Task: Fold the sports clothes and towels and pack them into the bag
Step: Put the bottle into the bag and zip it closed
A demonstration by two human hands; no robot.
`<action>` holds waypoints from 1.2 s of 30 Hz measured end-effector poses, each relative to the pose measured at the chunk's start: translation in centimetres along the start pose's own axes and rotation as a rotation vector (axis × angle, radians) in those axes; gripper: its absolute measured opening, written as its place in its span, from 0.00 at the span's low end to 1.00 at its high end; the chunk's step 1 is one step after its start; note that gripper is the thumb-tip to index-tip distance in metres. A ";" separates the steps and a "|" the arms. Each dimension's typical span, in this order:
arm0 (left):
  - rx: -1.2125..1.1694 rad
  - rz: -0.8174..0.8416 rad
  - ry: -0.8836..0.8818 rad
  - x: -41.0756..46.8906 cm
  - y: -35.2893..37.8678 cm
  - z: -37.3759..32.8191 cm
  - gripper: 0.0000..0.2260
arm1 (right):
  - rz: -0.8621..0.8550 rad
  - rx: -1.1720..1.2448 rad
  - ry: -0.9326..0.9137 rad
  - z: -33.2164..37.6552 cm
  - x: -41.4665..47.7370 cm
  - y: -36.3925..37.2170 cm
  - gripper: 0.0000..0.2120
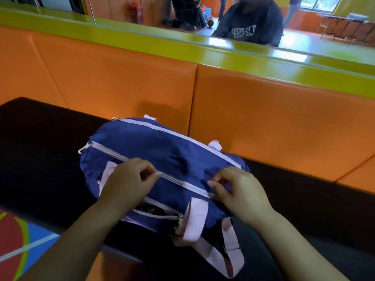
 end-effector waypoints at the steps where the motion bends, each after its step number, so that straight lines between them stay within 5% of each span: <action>1: -0.013 0.026 0.010 -1.0 0.8 -0.2 0.09 | 0.004 0.013 -0.022 0.1 -1.0 0.3 0.12; 9: -0.030 0.245 0.071 -7.0 6.5 -2.6 0.11 | -0.035 -0.069 -0.247 3.1 -6.5 5.0 0.10; 15: 0.115 0.182 0.033 -7.5 8.1 -3.0 0.11 | -0.078 -0.202 -0.186 1.9 -7.1 6.9 0.18; 25: -0.113 0.178 0.086 -7.3 7.5 -1.6 0.06 | -0.282 -0.279 -0.160 3.7 -7.2 6.6 0.19; 31: -0.033 0.096 0.112 -6.7 4.5 -0.5 0.05 | -0.365 -0.424 -0.154 4.8 -5.9 7.3 0.07; 36: 0.068 0.022 -0.060 -7.2 0.1 4.8 0.05 | -0.364 -0.428 -0.139 5.1 -5.8 7.2 0.09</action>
Point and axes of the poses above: each hand's wrist, its own x-axis towards the middle knuckle, its own y-axis out of the palm, z = x × y, the point moved 9 cm from there along x, towards the middle knuckle, and after that the axes turned 9 degrees about y, right-handed, at the moved point
